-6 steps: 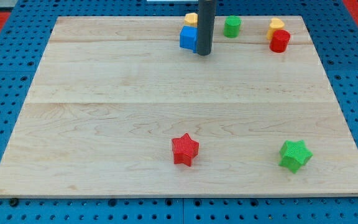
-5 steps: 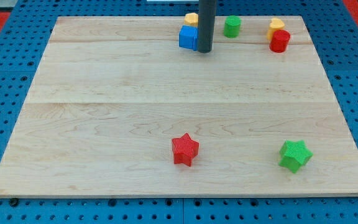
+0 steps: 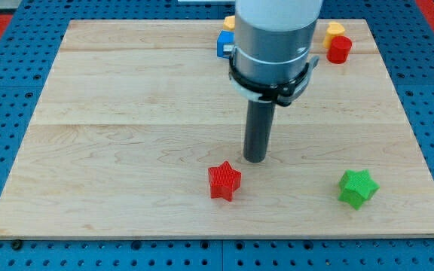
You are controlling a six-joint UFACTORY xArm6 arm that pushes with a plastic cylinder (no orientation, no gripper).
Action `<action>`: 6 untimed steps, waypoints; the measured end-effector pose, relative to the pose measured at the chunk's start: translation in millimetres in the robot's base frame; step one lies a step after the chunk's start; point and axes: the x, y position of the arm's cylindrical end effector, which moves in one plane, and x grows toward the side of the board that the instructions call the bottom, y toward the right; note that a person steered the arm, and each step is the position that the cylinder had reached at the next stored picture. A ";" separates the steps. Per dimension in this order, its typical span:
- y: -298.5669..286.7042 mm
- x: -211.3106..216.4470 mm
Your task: Move the red star towards the blue triangle
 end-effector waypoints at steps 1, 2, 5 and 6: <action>-16.3 13.1; -18.5 16.0; 12.2 31.8; 12.3 59.3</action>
